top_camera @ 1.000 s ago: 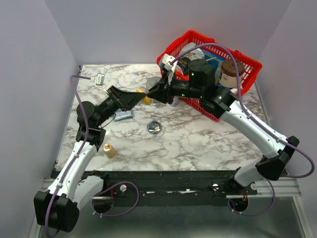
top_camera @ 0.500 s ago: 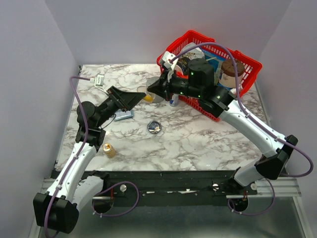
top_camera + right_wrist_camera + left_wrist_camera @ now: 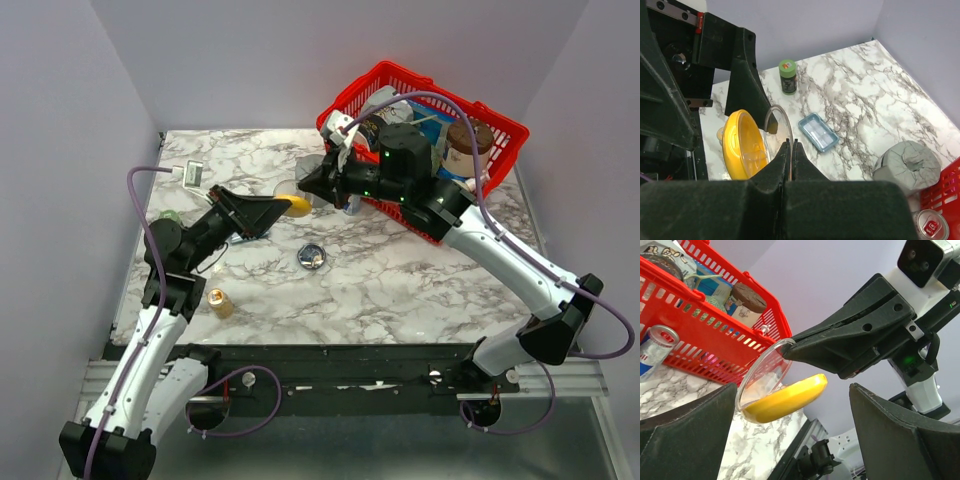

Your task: Sort the pills into containers

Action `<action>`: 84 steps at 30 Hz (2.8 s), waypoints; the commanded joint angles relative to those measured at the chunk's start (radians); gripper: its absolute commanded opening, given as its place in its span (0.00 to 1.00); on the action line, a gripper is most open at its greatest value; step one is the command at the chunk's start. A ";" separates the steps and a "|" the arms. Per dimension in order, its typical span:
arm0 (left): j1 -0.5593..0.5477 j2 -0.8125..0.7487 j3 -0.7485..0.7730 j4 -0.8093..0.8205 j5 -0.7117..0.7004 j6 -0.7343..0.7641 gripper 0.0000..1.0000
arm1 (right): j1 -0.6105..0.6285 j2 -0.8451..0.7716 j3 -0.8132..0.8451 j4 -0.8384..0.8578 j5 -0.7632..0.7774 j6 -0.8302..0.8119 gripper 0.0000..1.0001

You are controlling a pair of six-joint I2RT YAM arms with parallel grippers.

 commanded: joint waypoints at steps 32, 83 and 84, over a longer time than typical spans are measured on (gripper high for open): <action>-0.263 0.414 -0.132 0.281 -0.008 0.009 0.27 | -0.014 -0.242 -0.657 0.250 0.310 -0.338 0.00; -0.029 -0.015 -0.189 -0.394 -0.238 0.475 0.83 | -0.057 -0.120 -0.925 0.649 0.359 -0.317 0.01; -0.023 -0.038 -0.189 -0.404 -0.256 0.484 0.86 | -0.057 -0.114 -0.927 0.653 0.353 -0.304 0.01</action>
